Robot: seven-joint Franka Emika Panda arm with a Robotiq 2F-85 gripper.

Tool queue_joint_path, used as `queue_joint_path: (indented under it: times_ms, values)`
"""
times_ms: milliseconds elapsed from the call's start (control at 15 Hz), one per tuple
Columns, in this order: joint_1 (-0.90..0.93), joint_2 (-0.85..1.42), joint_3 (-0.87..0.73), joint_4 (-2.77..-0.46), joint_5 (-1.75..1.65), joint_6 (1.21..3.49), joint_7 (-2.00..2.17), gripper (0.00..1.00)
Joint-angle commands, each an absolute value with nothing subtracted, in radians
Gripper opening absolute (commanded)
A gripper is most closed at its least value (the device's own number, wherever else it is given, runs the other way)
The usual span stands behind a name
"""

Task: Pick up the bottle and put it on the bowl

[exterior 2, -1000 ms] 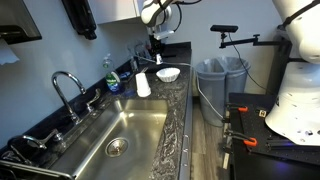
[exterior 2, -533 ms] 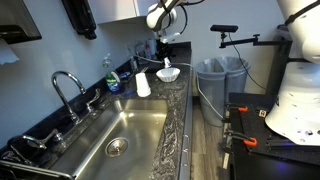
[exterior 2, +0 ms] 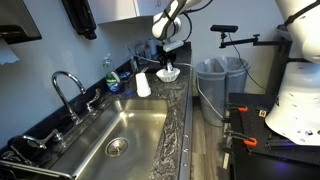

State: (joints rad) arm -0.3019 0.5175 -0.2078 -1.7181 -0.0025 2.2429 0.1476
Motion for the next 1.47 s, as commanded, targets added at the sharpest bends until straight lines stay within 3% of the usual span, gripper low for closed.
queue_joint_path:
  times_ms: [0,1000,1067,1133,1200,1400]
  values:
    - [-0.281,0.540,-0.234,-1.754,-0.001,2.375,0.206,0.29]
    - [-0.285,0.650,-0.236,-1.761,0.055,2.588,0.219,0.29]
    - [-0.286,0.649,-0.236,-1.761,0.059,2.588,0.219,0.38]
    - [-0.288,0.649,-0.235,-1.759,0.063,2.586,0.218,0.68]
    - [-0.288,0.648,-0.235,-1.759,0.067,2.585,0.218,0.80]
    - [-0.289,0.636,-0.234,-1.764,0.079,2.587,0.215,0.99]
